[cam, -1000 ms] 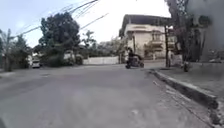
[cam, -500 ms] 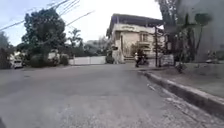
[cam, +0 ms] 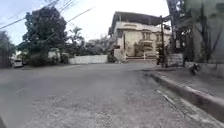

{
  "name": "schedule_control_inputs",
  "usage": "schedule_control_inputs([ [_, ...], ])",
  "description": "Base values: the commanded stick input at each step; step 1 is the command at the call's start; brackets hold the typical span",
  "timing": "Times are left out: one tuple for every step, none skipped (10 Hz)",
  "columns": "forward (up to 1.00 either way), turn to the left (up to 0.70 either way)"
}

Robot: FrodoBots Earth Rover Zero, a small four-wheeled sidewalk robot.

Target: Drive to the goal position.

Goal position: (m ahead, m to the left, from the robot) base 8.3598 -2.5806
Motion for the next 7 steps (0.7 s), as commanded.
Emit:
schedule_control_inputs([
  [1.0, -0.4],
  [1.0, -0.4],
  [1.0, -0.4],
  [1.0, -0.35],
  [1.0, -0.16],
  [1.0, -0.01],
  [1.0, 0.0],
])
